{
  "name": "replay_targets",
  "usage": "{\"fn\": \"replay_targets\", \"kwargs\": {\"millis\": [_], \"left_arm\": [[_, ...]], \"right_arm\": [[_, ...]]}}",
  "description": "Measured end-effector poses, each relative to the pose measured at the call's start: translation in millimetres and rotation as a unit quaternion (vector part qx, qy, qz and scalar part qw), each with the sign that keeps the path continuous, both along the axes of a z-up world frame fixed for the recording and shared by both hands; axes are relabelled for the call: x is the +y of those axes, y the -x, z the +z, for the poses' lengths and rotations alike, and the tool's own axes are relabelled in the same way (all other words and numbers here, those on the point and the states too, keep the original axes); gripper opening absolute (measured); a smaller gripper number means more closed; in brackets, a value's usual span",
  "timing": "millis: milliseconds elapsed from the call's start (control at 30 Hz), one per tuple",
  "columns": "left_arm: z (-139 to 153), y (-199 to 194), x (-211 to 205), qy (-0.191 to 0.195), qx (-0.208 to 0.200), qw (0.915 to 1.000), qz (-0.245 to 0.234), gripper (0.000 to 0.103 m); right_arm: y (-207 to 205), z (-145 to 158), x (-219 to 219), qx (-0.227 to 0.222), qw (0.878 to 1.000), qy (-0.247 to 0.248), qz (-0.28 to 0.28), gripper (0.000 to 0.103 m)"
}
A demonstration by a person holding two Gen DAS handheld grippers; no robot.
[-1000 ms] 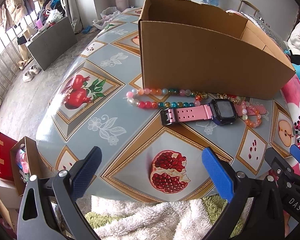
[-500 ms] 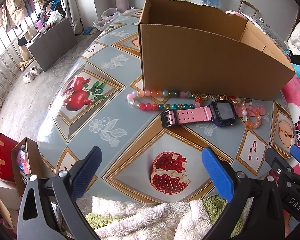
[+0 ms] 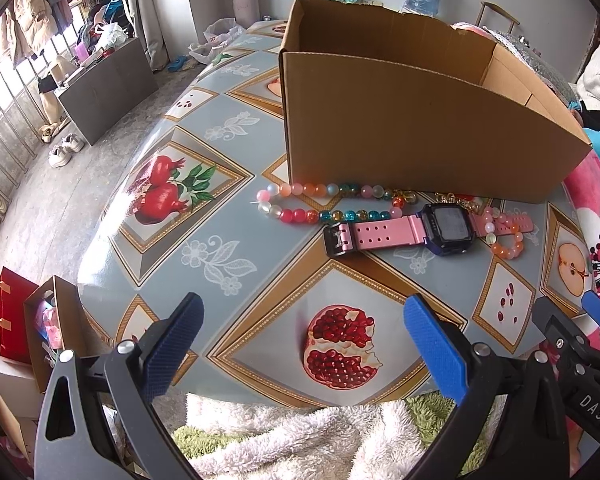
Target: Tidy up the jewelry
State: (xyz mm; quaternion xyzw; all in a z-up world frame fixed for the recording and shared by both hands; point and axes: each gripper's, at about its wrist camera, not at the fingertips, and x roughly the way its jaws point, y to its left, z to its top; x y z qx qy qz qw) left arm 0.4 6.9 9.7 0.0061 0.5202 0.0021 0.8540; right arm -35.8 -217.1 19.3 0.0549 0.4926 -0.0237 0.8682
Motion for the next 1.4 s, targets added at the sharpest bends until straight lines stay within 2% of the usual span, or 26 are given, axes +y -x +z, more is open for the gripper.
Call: {"fn": "replay_targets", "kwargs": {"millis": [933, 1267, 1400], "left_arm": [[-2.2, 3.3, 0.1, 0.001, 0.001, 1.0000, 0.000, 0.099], [-14.2, -6.0, 1.7, 0.002, 0.011, 0.9999, -0.001, 0.099], [-23.0, -13.2, 2.8, 0.004, 0.024, 0.9997, -0.010, 0.099]], "right_arm": [[-0.1, -4.6, -6.3, 0.000, 1.000, -0.002, -0.006, 0.096], [-4.2, -8.5, -9.4, 0.000, 1.000, 0.001, -0.010, 0.096], [-8.4, -8.4, -13.7, -0.015, 1.000, -0.001, -0.010, 0.096]]}}
